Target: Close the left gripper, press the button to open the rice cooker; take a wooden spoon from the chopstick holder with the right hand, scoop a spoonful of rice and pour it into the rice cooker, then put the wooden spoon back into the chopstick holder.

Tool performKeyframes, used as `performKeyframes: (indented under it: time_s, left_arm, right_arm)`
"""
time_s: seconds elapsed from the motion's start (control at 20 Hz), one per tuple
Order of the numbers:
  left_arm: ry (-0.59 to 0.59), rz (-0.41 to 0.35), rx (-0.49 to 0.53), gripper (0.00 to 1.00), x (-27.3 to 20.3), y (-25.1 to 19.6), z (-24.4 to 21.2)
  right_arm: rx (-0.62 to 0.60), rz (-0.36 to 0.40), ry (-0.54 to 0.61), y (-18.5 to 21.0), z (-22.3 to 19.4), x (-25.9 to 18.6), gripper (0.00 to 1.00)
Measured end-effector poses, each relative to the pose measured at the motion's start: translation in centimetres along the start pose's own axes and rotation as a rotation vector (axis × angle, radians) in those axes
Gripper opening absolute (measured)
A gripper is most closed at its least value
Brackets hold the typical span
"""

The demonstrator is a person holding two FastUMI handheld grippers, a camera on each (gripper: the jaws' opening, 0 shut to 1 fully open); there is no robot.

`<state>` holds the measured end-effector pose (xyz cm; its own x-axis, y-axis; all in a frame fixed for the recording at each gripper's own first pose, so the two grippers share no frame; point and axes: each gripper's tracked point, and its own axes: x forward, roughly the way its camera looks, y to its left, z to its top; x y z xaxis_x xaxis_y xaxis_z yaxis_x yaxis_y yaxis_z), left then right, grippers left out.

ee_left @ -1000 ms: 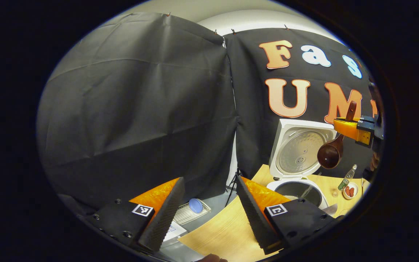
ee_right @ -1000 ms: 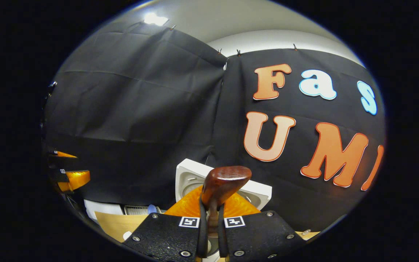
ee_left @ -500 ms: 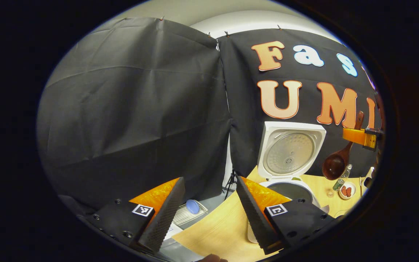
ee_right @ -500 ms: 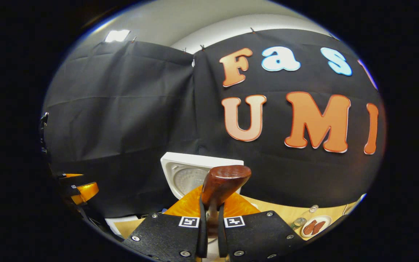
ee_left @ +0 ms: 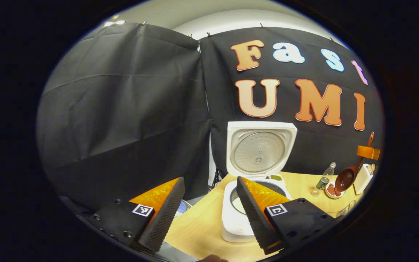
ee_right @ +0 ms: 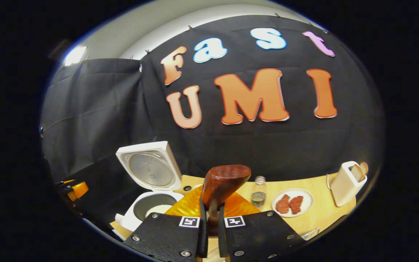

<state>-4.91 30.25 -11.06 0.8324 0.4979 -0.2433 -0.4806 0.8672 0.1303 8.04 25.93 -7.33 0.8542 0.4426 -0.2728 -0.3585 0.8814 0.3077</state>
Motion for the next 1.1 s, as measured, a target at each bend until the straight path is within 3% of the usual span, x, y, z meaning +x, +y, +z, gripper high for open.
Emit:
performKeyframes:
  time_s: [0.3, 0.6, 1.1]
  left_arm:
    - [-0.004, -0.047, 0.017, 0.97, -0.7, -4.8, 1.2]
    - [-0.023, -0.079, 0.046, 0.97, -2.1, -8.5, 2.4]
    - [-0.035, -0.048, 0.088, 0.97, -4.9, -10.1, 3.3]
  right_arm:
    - [0.097, -0.207, 0.027, -12.4, -2.5, -4.6, 0.11]
    - [0.171, -0.347, 0.031, -21.5, -4.2, -8.6, 0.11]
    - [0.255, -0.353, 0.112, -25.9, -11.4, -8.9, 0.11]
